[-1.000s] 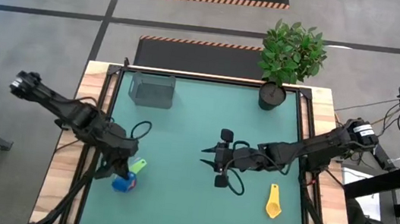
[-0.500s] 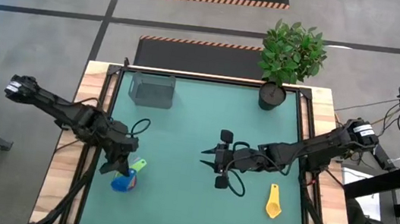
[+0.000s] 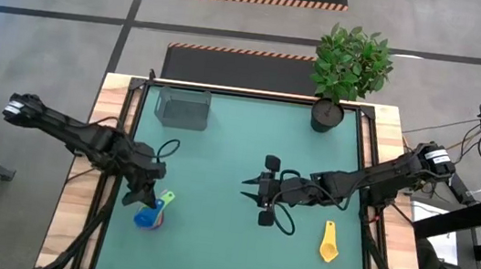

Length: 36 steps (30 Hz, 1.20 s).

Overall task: Nest measuring cups in basket
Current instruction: Stack the blue measuring cup on top of the green measuring cup

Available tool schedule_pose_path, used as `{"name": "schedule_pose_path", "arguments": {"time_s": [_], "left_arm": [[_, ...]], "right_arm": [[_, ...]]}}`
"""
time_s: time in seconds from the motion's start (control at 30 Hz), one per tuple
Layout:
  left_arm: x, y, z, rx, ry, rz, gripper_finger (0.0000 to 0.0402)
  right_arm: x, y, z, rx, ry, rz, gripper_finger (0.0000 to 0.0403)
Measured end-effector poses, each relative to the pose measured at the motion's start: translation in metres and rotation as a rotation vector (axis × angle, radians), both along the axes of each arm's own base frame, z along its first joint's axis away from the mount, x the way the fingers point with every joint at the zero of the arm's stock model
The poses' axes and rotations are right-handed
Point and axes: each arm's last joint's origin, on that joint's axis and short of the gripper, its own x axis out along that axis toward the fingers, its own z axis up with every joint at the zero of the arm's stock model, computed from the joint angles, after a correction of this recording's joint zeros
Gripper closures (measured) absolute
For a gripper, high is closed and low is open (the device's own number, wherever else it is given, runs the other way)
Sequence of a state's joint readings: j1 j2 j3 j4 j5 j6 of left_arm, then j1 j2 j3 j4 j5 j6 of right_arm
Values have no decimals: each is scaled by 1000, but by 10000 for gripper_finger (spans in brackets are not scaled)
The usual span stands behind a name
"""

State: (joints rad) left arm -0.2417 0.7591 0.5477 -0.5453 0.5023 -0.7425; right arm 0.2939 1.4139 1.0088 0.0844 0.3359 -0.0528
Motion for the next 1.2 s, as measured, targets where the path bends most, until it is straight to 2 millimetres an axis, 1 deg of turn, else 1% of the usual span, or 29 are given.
{"name": "schedule_pose_path", "arguments": {"time_s": [0.17, 0.37, 0.67, 0.93, 1.2], "left_arm": [[1, 0, -3, 4, 15, -2, 400], [1, 0, -4, 9, 16, 2, 382], [1, 0, -4, 20, 18, 15, 362], [1, 1, -4, 21, 19, 18, 339], [0, 1, -2, 17, 29, 16, 325]], "right_arm": [[0, 0, 0, 0, 0, 0, 289], [0, 0, -1, -1, 2, 0, 284], [0, 0, -1, -1, 2, 0, 291], [0, 0, -1, -2, 2, 0, 284], [0, 0, -1, -2, 2, -1, 291]]}}
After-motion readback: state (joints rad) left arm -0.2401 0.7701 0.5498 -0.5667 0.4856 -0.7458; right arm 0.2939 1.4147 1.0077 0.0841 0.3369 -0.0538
